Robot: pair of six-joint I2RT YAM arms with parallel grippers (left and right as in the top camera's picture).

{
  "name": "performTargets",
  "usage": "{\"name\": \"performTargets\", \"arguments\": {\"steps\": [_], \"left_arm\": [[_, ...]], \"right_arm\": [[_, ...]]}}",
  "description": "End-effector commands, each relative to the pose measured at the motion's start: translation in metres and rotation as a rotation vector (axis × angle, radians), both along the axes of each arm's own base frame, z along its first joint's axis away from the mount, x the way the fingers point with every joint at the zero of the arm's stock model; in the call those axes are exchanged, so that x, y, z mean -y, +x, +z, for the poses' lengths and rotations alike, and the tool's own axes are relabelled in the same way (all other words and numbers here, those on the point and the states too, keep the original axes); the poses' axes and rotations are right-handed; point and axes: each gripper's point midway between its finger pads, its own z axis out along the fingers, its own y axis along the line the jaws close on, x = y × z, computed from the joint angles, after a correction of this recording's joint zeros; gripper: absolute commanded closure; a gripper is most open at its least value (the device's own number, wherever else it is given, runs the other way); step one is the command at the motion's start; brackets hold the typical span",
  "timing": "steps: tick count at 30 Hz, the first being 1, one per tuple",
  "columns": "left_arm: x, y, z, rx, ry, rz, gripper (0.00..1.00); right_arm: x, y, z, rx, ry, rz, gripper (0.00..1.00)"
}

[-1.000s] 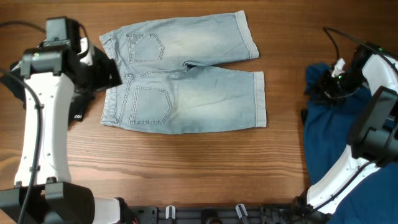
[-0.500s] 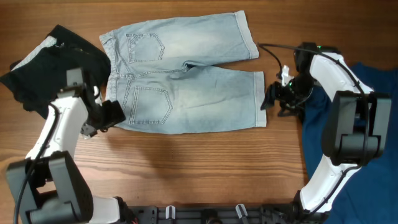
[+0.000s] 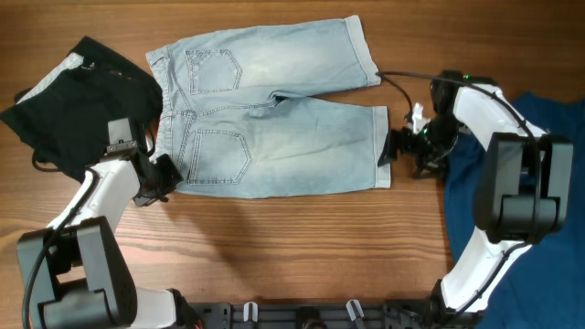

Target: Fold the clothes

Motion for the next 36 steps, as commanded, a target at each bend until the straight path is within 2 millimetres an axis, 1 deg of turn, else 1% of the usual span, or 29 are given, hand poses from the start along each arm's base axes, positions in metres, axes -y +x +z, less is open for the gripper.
{"name": "performTargets", "arguments": {"steps": [1,2,5,9,10,11,12,13,14,16,17,18,20,22,23,24,25,27,28,30,32,33,34,35,36], "left_arm": [[0.005,-0.018,-0.011,-0.067,-0.031,0.010,0.96],[0.006,-0.018,-0.011,-0.067,-0.034,0.009,0.96],[0.006,-0.018,-0.011,-0.067,-0.034,0.009,0.96],[0.006,-0.018,-0.011,-0.067,-0.033,0.008,0.96],[0.006,-0.018,-0.011,-0.067,-0.033,0.008,0.96],[0.006,-0.018,-0.011,-0.066,-0.034,0.008,0.96],[0.006,-0.017,-0.011,-0.065,-0.033,0.009,0.96],[0.006,-0.017,-0.011,-0.065,-0.033,0.008,0.96],[0.006,-0.018,-0.011,-0.068,-0.034,0.008,0.96],[0.006,-0.020,-0.008,-0.079,-0.035,0.006,0.96],[0.006,-0.020,-0.005,-0.081,-0.036,0.006,0.96],[0.006,-0.020,-0.002,-0.081,-0.036,0.006,0.96],[0.006,-0.018,0.009,-0.074,-0.035,0.006,0.96],[0.006,-0.020,0.021,-0.077,-0.035,0.006,0.96],[0.006,-0.021,0.027,-0.078,-0.035,0.006,0.96],[0.007,-0.023,0.034,-0.080,-0.036,0.006,0.96],[0.008,-0.026,0.044,-0.082,-0.036,0.006,0.96],[0.010,-0.036,0.060,-0.084,-0.037,0.007,0.96],[0.011,-0.043,0.067,-0.091,-0.038,0.011,0.96],[0.014,-0.056,0.077,-0.104,-0.045,0.037,0.96],[0.017,-0.070,0.087,-0.113,-0.051,0.055,0.96],[0.018,-0.075,0.091,-0.116,-0.054,0.054,0.96],[0.023,-0.078,0.097,-0.102,-0.074,0.055,0.96],[0.028,-0.077,0.105,-0.072,-0.100,0.050,0.96],[0.033,-0.076,0.113,-0.043,-0.126,0.044,0.96]], "right_arm": [[-0.024,-0.024,-0.008,-0.042,0.149,-0.032,0.31],[-0.028,-0.027,-0.011,-0.043,0.172,-0.042,0.36],[-0.047,-0.024,-0.014,0.001,0.285,-0.069,0.47],[-0.051,-0.030,-0.016,-0.039,0.297,-0.122,0.48],[-0.051,-0.026,-0.018,-0.021,0.297,-0.122,0.53],[-0.050,-0.020,-0.020,0.000,0.291,-0.130,0.64],[-0.049,-0.014,-0.022,0.022,0.283,-0.139,0.70],[-0.048,-0.009,-0.023,0.038,0.275,-0.149,0.85],[-0.044,-0.007,-0.024,0.041,0.259,-0.158,0.96],[-0.031,-0.007,-0.022,0.027,0.195,-0.167,0.96],[-0.022,-0.006,-0.017,0.029,0.151,-0.163,0.96],[-0.015,-0.003,-0.009,0.054,0.134,-0.144,0.96],[-0.007,0.001,0.016,0.117,0.124,-0.120,0.96],[0.008,0.001,0.040,0.176,0.065,-0.126,0.96],[0.014,0.001,0.048,0.194,0.040,-0.130,0.96],[0.024,-0.001,0.058,0.217,-0.001,-0.143,0.96],[0.040,-0.006,0.075,0.248,-0.072,-0.182,0.96],[0.056,-0.015,0.103,0.309,-0.134,-0.227,0.96],[0.060,-0.020,0.117,0.346,-0.142,-0.241,0.95],[0.063,-0.026,0.139,0.414,-0.157,-0.258,0.96],[0.065,-0.030,0.168,0.507,-0.168,-0.274,0.96],[0.064,-0.031,0.177,0.532,-0.172,-0.280,0.96],[0.065,-0.033,0.197,0.580,-0.181,-0.303,0.96],[0.066,-0.033,0.207,0.603,-0.189,-0.319,0.96],[0.066,-0.032,0.222,0.637,-0.192,-0.337,0.97]]}}
